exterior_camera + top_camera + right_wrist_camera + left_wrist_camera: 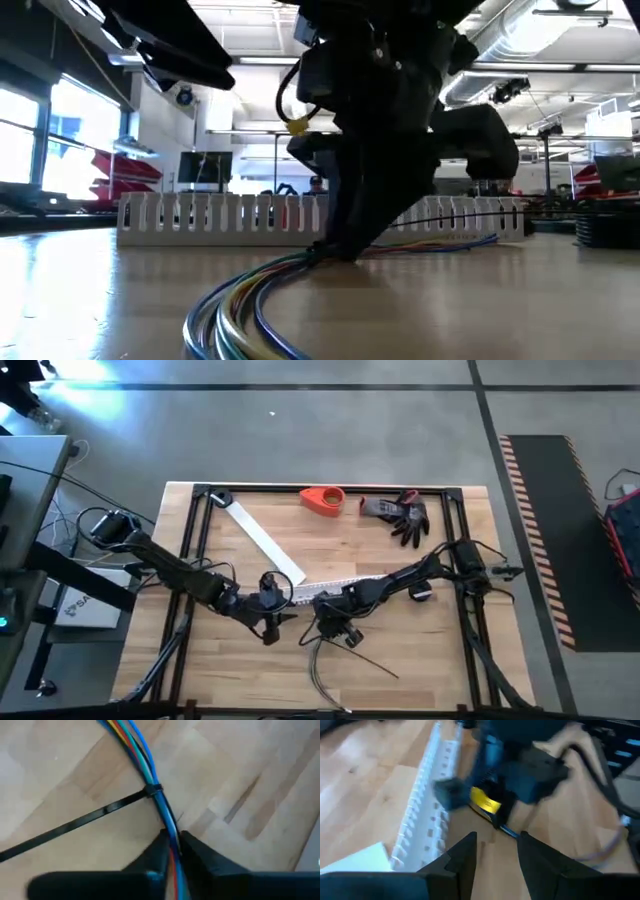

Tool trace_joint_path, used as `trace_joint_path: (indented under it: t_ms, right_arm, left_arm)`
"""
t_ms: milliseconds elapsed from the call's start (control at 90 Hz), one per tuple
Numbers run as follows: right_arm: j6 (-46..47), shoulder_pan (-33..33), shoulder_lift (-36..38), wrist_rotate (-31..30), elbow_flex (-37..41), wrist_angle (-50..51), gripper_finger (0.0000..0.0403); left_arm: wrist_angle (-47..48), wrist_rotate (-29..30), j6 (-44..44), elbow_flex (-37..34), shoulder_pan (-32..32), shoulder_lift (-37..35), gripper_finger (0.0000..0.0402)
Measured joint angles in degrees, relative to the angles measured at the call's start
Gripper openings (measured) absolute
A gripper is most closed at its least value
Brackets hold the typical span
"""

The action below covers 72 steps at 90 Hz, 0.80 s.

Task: Ziptie cables
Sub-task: Put the ziptied cable wires into the white cable duct, then put the black cables zip-tied cables into the white cable duct

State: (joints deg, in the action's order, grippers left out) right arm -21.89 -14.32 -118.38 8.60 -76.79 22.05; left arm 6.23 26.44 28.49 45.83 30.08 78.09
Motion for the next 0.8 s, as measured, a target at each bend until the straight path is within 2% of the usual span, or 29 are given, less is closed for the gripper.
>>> trace_joint_path:
  t_ms: [189, 433, 500, 600, 689, 800]
  right_arm:
    - [12.3, -2.8, 6.2, -10.9, 0.0, 2.6, 0.0002]
    - [25.1, -7.2, 18.3, -30.3, 0.0, 6.7, 0.0]
    - [27.9, -8.3, 20.7, -35.6, 0.0, 8.1, 0.0]
    - [30.8, -10.1, 23.7, -41.5, 0.0, 9.8, 0.0]
    - [31.1, -11.1, 25.0, -42.4, 0.0, 9.8, 0.0]
    - [32.2, -11.4, 24.4, -37.9, 0.0, 9.9, 0.0]
  left_arm:
    - [0.1, 4.5, 0.5, 0.5, 3.1, 0.0, 0.0121]
    - [-5.4, -0.7, -4.1, 0.5, 3.7, 0.0, 0.0133]
    - [-5.9, 1.3, -4.8, 0.5, 3.3, 0.0, 0.0135]
    - [-6.4, 8.0, -5.0, 0.2, 3.1, 0.0, 0.0136]
    - [-6.4, 10.0, -3.4, -0.6, 2.1, 0.1, 0.0136]
    - [-6.5, 6.9, -1.1, -1.1, 1.1, 0.3, 0.0136]
